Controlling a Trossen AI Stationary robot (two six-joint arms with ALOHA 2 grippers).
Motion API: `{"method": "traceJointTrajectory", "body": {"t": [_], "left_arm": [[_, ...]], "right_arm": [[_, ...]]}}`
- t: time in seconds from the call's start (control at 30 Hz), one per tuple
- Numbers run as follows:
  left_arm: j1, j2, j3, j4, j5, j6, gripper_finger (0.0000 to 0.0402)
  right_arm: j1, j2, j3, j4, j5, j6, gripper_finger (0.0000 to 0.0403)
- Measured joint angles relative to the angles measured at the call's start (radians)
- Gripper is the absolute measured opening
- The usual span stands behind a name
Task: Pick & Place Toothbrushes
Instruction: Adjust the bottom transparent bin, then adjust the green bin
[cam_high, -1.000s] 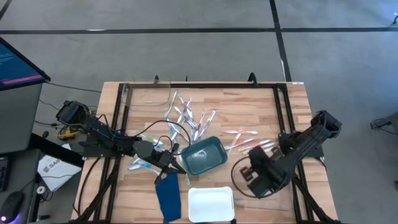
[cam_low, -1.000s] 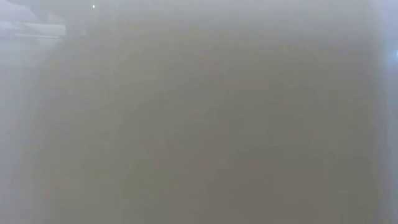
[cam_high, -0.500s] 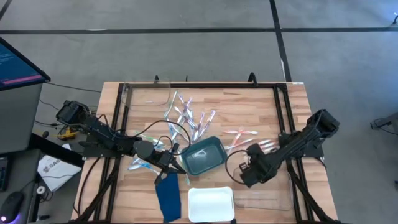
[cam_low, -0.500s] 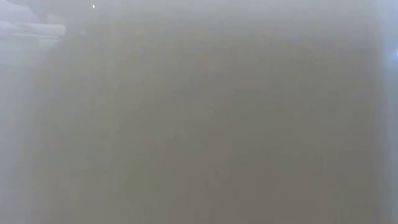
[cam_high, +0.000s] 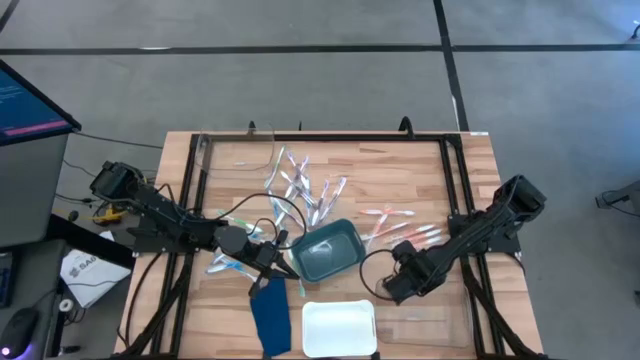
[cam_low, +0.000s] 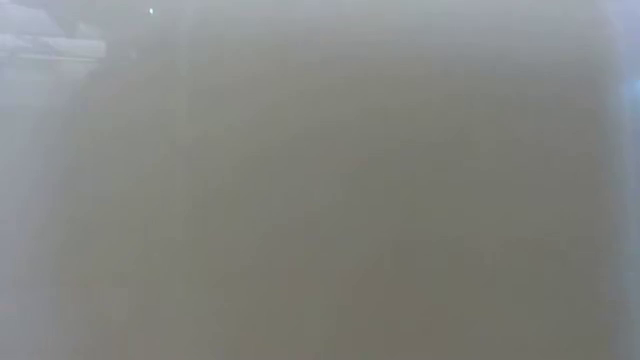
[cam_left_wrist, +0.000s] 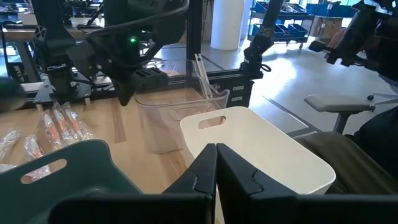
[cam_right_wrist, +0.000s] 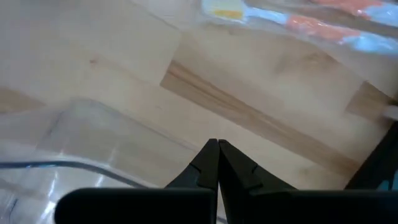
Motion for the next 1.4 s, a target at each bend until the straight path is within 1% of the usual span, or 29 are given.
{"method": "traceJointTrajectory", "body": {"t": [0.1,0.17,0.2,0.27,0.37,0.47,0.5,0.57,0.67,0.73,0.77,0.8,0.9,1.0,1.1,1.2,1.4], "left_arm": [[0.000,0.000,0.000,0.000,-0.001,0.002,0.0001],[0.000,0.000,0.000,0.000,-0.019,0.018,0.0001],[0.001,0.000,0.000,-0.001,-0.045,0.020,0.0001],[0.013,0.000,0.000,-0.014,-0.113,0.019,0.0001],[0.054,0.000,0.000,-0.071,-0.197,0.016,0.0001],[0.109,0.008,0.000,-0.121,-0.214,-0.025,0.0001],[0.126,0.014,-0.001,-0.130,-0.214,-0.042,0.0001],[0.161,0.031,-0.013,-0.128,-0.216,-0.078,0.0001],[0.223,0.065,-0.029,-0.129,-0.261,-0.111,0.0001],[0.280,0.088,-0.031,-0.118,-0.281,-0.105,0.0001],[0.311,0.102,-0.029,-0.103,-0.274,-0.094,0.0001],[0.346,0.113,-0.025,-0.095,-0.250,-0.090,0.0001],[0.449,0.152,-0.004,-0.086,-0.137,-0.115,0.0001],[0.512,0.209,0.006,-0.093,-0.066,-0.139,0.0001],[0.537,0.271,0.033,-0.094,0.043,-0.147,0.0001],[0.533,0.326,0.075,-0.092,0.125,-0.159,0.0001],[0.482,0.394,0.148,-0.092,0.158,-0.142,0.0001]], "right_arm": [[0.000,-0.001,0.000,0.016,0.019,-0.038,0.0000],[0.000,-0.010,0.000,-0.005,0.082,-0.045,0.0000],[0.000,-0.018,0.000,-0.010,0.126,-0.047,0.0000],[0.000,-0.036,0.000,-0.030,0.238,-0.054,0.0000],[-0.004,-0.067,0.000,-0.053,0.445,-0.072,0.0000],[-0.036,-0.098,0.000,-0.088,0.656,-0.073,0.0000],[-0.058,-0.107,0.001,-0.098,0.704,-0.073,0.0000],[-0.117,-0.126,0.001,-0.109,0.751,-0.103,0.0000],[-0.222,-0.139,0.001,-0.088,0.758,-0.198,0.0000],[-0.290,-0.138,0.001,-0.041,0.737,-0.285,0.0000],[-0.320,-0.138,0.001,-0.019,0.721,-0.333,0.0000],[-0.348,-0.138,0.001,0.008,0.707,-0.381,0.0000],[-0.412,-0.134,0.001,0.088,0.692,-0.492,0.0000],[-0.466,-0.130,0.000,0.163,0.679,-0.605,0.0000],[-0.502,-0.130,-0.010,0.241,0.621,-0.717,0.0000],[-0.503,-0.130,-0.045,0.316,0.595,-0.772,0.0000],[-0.498,-0.130,-0.073,0.333,0.516,-0.806,0.0000]]}}
